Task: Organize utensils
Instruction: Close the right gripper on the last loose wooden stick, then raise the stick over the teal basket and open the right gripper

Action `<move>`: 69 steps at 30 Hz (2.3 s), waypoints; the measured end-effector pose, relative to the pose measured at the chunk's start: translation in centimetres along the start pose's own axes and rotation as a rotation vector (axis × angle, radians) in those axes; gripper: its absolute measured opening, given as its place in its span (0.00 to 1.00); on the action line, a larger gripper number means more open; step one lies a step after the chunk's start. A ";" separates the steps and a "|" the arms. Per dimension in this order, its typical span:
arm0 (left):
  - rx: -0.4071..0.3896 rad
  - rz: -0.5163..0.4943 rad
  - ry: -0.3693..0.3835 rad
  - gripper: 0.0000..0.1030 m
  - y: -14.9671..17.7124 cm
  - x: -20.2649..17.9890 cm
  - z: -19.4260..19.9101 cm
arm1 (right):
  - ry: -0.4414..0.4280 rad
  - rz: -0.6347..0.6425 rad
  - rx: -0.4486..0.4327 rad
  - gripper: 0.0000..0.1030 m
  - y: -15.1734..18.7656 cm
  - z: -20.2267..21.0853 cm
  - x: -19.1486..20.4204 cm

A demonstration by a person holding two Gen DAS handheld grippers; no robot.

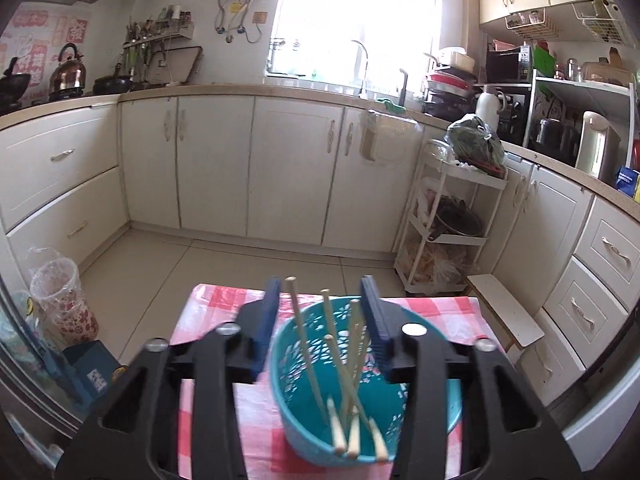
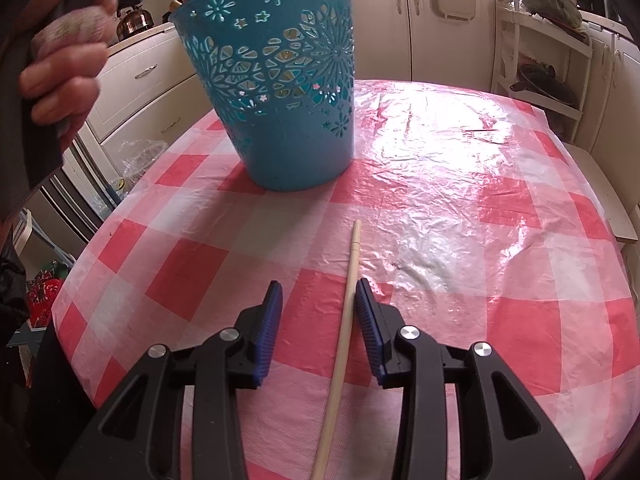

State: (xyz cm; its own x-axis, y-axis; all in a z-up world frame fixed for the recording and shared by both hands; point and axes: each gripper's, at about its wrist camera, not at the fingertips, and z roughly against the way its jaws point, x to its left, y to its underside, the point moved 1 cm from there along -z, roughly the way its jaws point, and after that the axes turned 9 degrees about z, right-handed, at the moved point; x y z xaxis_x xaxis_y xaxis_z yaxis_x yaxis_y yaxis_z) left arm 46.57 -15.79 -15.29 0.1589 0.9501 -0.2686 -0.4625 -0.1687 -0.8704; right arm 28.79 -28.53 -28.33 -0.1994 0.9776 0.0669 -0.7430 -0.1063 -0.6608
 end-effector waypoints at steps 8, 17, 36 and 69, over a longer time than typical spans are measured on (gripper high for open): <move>-0.030 0.064 -0.231 0.92 4.6 9.0 5.9 | -0.074 -0.096 -0.018 0.37 0.2 0.1 -1.4; 0.246 0.107 -0.319 0.92 11.9 14.4 1.4 | 0.006 -0.056 0.012 0.16 0.0 0.1 -1.1; 0.267 -0.115 -0.254 0.92 13.1 9.4 1.0 | 0.127 0.015 0.081 0.07 -0.4 0.0 -0.2; 0.317 -0.118 -0.253 0.92 13.6 9.8 -0.1 | -0.260 -0.224 -0.375 0.06 -8.5 10.0 -2.9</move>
State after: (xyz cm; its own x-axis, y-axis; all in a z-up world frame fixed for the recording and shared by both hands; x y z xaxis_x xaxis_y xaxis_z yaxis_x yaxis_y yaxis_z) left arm 41.92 -8.79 -29.75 0.0255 0.9992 -0.0303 -0.7058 -0.0035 -0.7084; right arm 29.24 -32.26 -15.41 -0.2493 0.8866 0.3896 -0.5142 0.2197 -0.8291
